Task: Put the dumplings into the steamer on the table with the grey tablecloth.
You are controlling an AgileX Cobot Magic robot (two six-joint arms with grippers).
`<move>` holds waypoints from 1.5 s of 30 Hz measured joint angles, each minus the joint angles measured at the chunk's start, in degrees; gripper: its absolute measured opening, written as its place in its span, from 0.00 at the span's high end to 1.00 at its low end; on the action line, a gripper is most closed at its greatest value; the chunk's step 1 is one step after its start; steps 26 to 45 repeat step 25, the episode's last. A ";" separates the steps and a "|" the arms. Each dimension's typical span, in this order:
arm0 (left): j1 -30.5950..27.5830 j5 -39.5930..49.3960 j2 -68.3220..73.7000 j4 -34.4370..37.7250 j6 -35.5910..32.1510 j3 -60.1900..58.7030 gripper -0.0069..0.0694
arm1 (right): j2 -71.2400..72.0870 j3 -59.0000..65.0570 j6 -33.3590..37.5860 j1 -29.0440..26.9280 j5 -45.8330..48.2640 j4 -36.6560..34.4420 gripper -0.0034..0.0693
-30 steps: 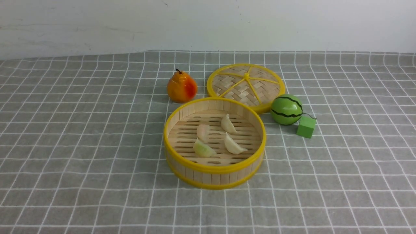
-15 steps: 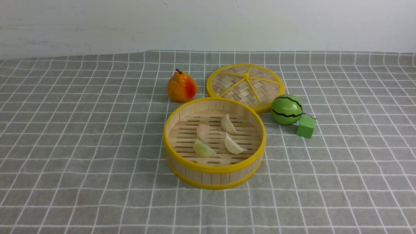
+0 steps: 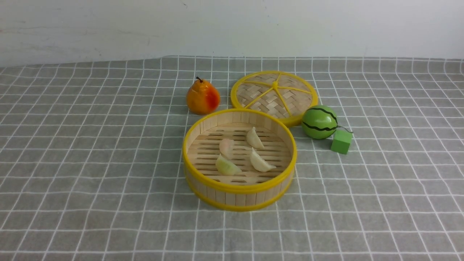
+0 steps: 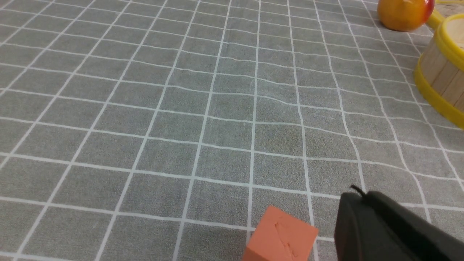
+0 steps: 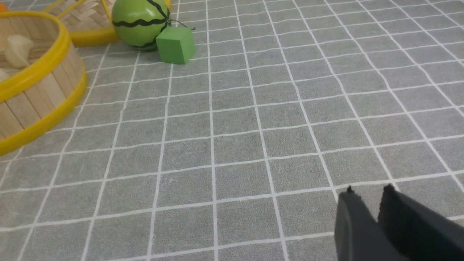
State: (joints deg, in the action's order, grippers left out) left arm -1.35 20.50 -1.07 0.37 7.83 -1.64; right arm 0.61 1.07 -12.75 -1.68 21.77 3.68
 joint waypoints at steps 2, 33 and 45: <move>0.00 0.01 0.00 0.00 0.00 0.00 0.92 | 0.00 0.00 0.00 0.00 0.00 0.00 0.80; 0.00 0.06 0.00 0.00 0.00 0.00 0.91 | 0.00 0.00 0.00 0.00 0.00 0.00 0.75; 0.00 0.06 0.00 0.00 0.00 0.00 0.91 | 0.00 0.00 0.00 0.00 0.00 0.00 0.75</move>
